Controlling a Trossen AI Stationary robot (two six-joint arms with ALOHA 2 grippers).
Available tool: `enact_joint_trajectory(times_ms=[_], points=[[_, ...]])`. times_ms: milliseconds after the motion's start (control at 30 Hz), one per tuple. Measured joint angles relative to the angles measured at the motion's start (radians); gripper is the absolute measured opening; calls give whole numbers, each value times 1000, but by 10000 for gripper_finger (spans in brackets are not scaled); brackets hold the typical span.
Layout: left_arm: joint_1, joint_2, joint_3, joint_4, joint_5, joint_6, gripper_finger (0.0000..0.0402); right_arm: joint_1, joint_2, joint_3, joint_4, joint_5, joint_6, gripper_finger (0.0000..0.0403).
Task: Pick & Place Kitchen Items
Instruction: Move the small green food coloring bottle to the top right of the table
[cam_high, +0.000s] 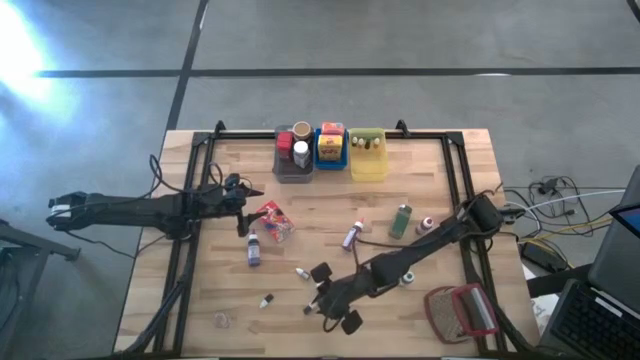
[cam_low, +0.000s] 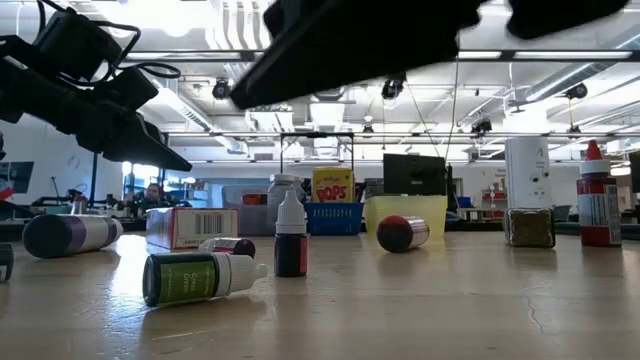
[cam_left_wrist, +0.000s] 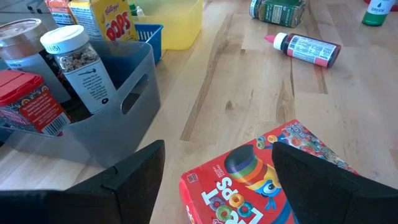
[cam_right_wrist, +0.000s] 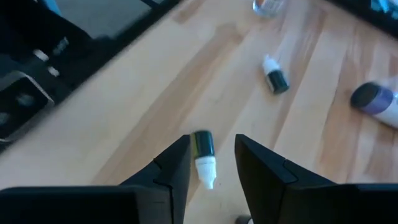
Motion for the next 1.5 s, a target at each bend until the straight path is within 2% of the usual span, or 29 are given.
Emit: enact_joint_trajectory(times_ms=[233, 400, 567, 1033, 1500], points=[[0, 0, 0, 0, 0, 0, 301, -1, 108, 121, -116, -10, -35, 112], [0, 2, 0, -9, 0, 0, 302, -1, 135, 194, -211, -8, -37, 94], [0, 7, 0, -13, 0, 0, 301, -3, 136, 189, -226, 2, -44, 91], [0, 7, 0, -22, 0, 0, 302, -9, 137, 183, -236, 8, -52, 138], [0, 7, 0, -22, 0, 0, 301, -9, 137, 176, -214, 7, -51, 109]])
